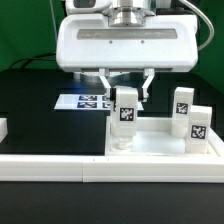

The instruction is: Assemble square table

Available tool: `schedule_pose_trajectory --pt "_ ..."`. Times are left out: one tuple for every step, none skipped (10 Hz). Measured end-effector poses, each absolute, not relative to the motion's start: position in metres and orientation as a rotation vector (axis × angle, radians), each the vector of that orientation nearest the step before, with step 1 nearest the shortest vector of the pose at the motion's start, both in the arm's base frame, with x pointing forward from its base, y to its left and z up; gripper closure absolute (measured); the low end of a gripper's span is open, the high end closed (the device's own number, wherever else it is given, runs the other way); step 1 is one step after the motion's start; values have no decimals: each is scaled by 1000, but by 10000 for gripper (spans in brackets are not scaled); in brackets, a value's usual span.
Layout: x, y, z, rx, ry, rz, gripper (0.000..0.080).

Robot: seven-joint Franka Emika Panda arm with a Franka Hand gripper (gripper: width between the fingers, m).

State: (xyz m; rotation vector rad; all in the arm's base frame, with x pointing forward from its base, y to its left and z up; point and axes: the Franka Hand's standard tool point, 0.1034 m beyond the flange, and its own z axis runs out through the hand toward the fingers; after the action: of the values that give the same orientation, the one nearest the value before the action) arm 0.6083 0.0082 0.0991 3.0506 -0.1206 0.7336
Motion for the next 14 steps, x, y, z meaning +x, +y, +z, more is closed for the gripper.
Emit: schedule_pose_trajectory --pt "609 8 99 3046 -117 741 507" --pt "608 6 99 3043 -110 742 507" --pt "604 3 98 3041 -108 737 507" --pt "600 3 95 3043 -107 724 507" --pt "598 2 94 3040 -107 727 507" --pt "598 2 93 3038 -108 727 507" --pt "597 1 91 3038 -109 722 507" --pt "596 1 88 3039 -108 715 507" --pt "596 2 85 3039 -106 713 507" --pt "597 2 84 3031 -103 730 507" --pt "599 3 84 3021 -100 754 507" --pt "600 3 84 3009 -97 778 507" --pt "600 3 84 3004 -95 789 507" --pt "600 3 84 3004 -95 788 507"
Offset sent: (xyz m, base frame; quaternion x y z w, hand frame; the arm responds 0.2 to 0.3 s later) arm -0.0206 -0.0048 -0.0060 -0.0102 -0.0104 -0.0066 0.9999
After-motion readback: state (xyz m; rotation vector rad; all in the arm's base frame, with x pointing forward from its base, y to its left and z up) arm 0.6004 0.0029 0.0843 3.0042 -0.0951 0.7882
